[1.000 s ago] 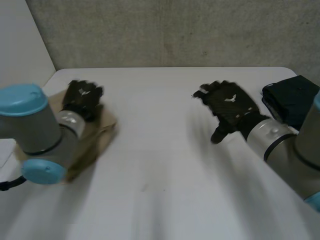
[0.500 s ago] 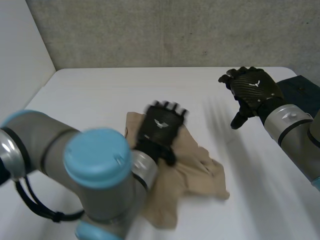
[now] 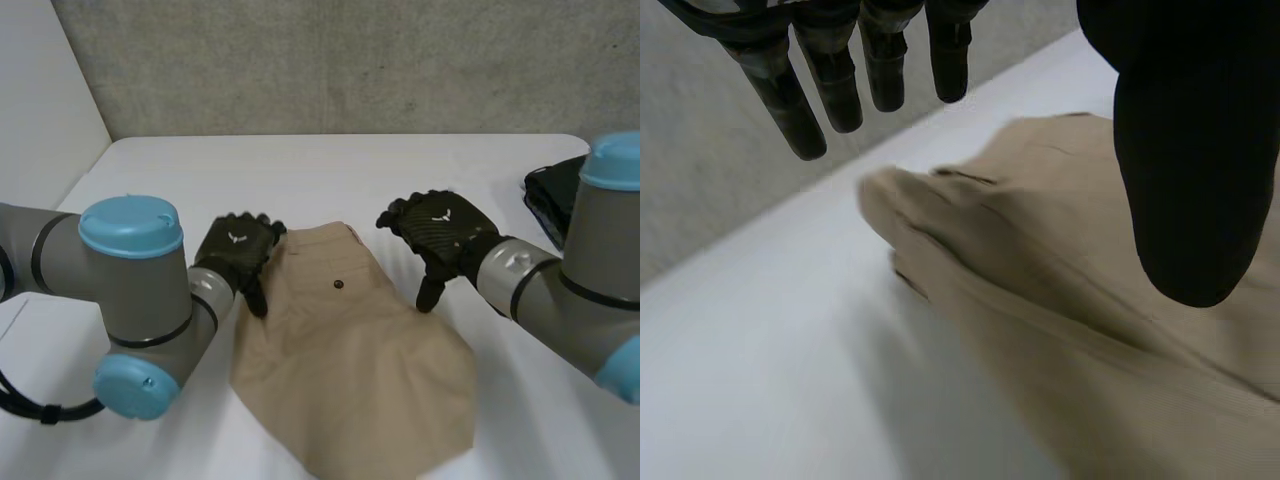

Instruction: Fold the laundry.

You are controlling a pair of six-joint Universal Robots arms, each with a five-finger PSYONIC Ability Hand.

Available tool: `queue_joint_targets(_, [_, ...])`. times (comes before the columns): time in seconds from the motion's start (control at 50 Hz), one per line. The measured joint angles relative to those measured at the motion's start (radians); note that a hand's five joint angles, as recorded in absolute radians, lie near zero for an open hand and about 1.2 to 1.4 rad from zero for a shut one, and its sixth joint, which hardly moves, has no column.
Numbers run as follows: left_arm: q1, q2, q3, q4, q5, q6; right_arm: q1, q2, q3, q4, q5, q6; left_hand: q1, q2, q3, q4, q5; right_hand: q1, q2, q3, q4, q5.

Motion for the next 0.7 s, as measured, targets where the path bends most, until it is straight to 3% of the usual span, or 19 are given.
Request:
queue_joint_targets(0.12, [-0.033, 0.065, -0.038, -0.069, -0.036, -0.103, 0.023, 0.106, -0.152, 0.056, -0.034, -0.099, 0.003, 0.002, 0.001, 0.004, 0.0, 0.0, 0.0, 0.0, 0.0, 0.0])
queue_joint_targets(0.26, [-0.047, 0.081, -0.05, -0.084, -0.156, -0.166, 0.082, 0.242, -0.349, 0.107, -0.089, -0.228, 0.003, 0.002, 0.001, 0.004, 0.0, 0.0, 0.0, 0.0, 0.0, 0.0])
queue_joint_targets(0.28, [-0.047, 0.078, -0.054, -0.083, -0.208, -0.175, 0.106, 0.289, -0.416, 0.112, -0.105, -0.251, 0.003, 0.002, 0.001, 0.004, 0.0, 0.0, 0.0, 0.0, 0.0, 0.0])
queue_joint_targets(0.42, [-0.042, 0.112, -0.095, -0.073, -0.317, -0.212, 0.167, 0.431, -0.604, 0.112, -0.151, -0.264, 0.003, 0.002, 0.001, 0.004, 0.0, 0.0, 0.0, 0.0, 0.0, 0.0])
queue_joint_targets(0.7, [0.054, 0.301, -0.259, -0.053, -0.327, -0.283, 0.277, 0.711, -0.95, 0.171, -0.231, -0.275, 0.003, 0.001, 0.001, 0.003, -0.002, 0.0, 0.0, 0.0, 0.0, 0.0])
